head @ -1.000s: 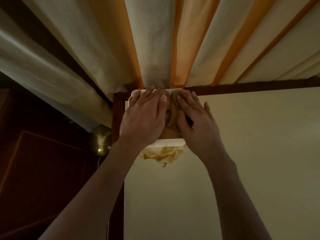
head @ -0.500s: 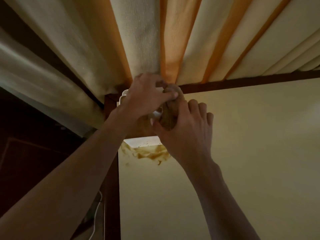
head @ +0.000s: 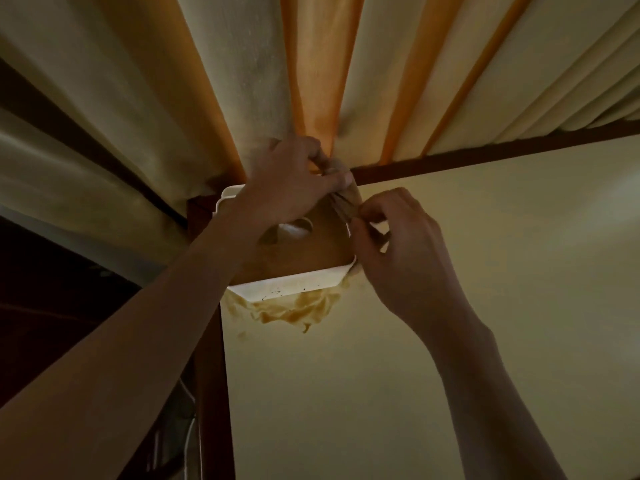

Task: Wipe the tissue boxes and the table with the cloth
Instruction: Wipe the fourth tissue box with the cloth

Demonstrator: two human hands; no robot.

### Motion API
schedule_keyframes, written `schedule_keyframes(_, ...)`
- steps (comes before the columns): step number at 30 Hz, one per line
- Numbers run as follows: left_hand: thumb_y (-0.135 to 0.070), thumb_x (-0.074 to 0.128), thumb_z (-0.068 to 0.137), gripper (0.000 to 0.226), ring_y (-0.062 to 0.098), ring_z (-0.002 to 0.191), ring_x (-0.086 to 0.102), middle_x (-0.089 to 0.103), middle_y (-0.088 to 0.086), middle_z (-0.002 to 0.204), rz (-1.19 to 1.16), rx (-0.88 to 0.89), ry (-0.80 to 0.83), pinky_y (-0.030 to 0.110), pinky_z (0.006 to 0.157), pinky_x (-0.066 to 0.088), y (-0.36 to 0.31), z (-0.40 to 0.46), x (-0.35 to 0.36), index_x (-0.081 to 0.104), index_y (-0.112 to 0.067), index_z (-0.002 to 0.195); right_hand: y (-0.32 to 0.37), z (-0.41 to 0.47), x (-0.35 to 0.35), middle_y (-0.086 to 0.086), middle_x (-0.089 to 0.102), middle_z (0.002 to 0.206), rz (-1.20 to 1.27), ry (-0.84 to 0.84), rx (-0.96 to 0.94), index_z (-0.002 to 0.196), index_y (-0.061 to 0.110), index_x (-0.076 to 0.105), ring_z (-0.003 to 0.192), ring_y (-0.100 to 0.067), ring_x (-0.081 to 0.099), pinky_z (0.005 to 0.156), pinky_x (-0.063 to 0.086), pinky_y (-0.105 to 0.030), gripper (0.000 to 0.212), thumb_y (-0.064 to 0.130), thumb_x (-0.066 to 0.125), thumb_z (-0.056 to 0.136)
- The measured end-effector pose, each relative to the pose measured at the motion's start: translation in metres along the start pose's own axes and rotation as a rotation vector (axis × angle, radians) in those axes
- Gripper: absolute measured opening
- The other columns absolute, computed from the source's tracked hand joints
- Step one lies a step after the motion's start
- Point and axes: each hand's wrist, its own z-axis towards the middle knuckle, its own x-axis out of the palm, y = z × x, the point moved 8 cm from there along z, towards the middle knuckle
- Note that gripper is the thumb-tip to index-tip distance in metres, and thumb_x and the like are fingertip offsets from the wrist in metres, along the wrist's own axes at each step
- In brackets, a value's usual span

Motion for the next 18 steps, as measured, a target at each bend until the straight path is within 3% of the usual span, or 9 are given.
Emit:
schedule_keyframes(3, -0.052, 0.069, 0.089, 0.034, 0.021, 0.118, 0.053, 0.058, 0.0, 0.123, -0.038, -0.053, 0.052, 0.047, 0.102, 0.045, 0.003, -0.002, 0.013, 0.061, -0.026, 0.108, -0.004, -0.003, -0.001, 0.012, 0.053, 0.109, 0.049, -0.002, 0.041, 0.093, 0.015, 0.059, 0.096, -0.001, 0.053, 0.075, 0.047, -0.013, 0.007, 0.017, 0.064, 0.097)
schedule_keyframes(5, -0.054, 0.061, 0.093, 0.03, 0.022, 0.115, 0.055, 0.062, -0.003, 0.116, 0.078, -0.055, 0.063, 0.056, 0.111, 0.036, 0.004, -0.008, 0.023, 0.057, -0.027, 0.106, -0.013, -0.009, 0.009, 0.02, 0.054, 0.111, 0.158, 0.006, 0.094, 0.092, 0.012, 0.062, 0.098, 0.01, 0.053, 0.081, 0.046, -0.009, 0.008, 0.016, 0.067, 0.096)
schedule_keyframes(7, -0.055, 0.049, 0.099, 0.031, 0.024, 0.128, 0.05, 0.061, -0.005, 0.122, 0.242, -0.04, 0.038, 0.065, 0.12, 0.007, 0.006, -0.016, 0.029, 0.049, -0.027, 0.113, -0.027, -0.015, 0.022, 0.02, 0.064, 0.116, 0.391, 0.02, 0.182, 0.091, 0.009, 0.066, 0.106, 0.008, 0.061, 0.089, 0.054, -0.021, 0.008, 0.014, 0.07, 0.094)
schedule_keyframes(9, -0.054, 0.044, 0.101, 0.034, 0.022, 0.135, 0.048, 0.062, -0.006, 0.126, 0.29, -0.009, -0.008, 0.065, 0.119, -0.008, 0.003, -0.023, 0.03, 0.043, -0.027, 0.121, -0.038, -0.018, 0.033, 0.011, 0.07, 0.12, 0.616, 0.029, 0.26, 0.088, 0.007, 0.068, 0.111, -0.004, 0.067, 0.091, 0.058, -0.039, 0.007, 0.011, 0.072, 0.093)
schedule_keyframes(12, -0.057, 0.042, 0.1, 0.041, 0.019, 0.135, 0.049, 0.062, -0.009, 0.131, 0.341, 0.044, -0.064, 0.062, 0.121, -0.005, 0.003, -0.027, 0.03, 0.041, -0.03, 0.13, -0.049, -0.015, 0.036, -0.001, 0.075, 0.113, 0.824, -0.008, 0.33, 0.088, 0.003, 0.071, 0.108, -0.017, 0.07, 0.088, 0.06, -0.041, 0.01, 0.01, 0.07, 0.095)
schedule_keyframes(15, -0.063, 0.036, 0.101, 0.045, 0.016, 0.137, 0.048, 0.059, -0.012, 0.139, 0.374, 0.087, -0.037, 0.058, 0.124, -0.001, 0.007, -0.027, 0.03, 0.044, -0.037, 0.137, -0.059, -0.012, 0.042, -0.009, 0.074, 0.103, 0.911, -0.076, 0.401, 0.105, 0.007, 0.072, 0.104, -0.027, 0.068, 0.091, 0.059, -0.046, 0.02, 0.022, 0.058, 0.104)
schedule_keyframes(18, -0.066, 0.031, 0.1, 0.049, 0.011, 0.135, 0.048, 0.059, -0.015, 0.138, 0.397, 0.152, 0.001, 0.054, 0.124, 0.004, 0.01, -0.025, 0.03, 0.046, -0.038, 0.137, -0.053, -0.009, 0.057, 0.004, 0.072, 0.115, 0.91, -0.063, 0.366, 0.126, 0.015, 0.067, 0.109, -0.007, 0.066, 0.091, 0.055, -0.024, 0.026, 0.022, 0.049, 0.109)
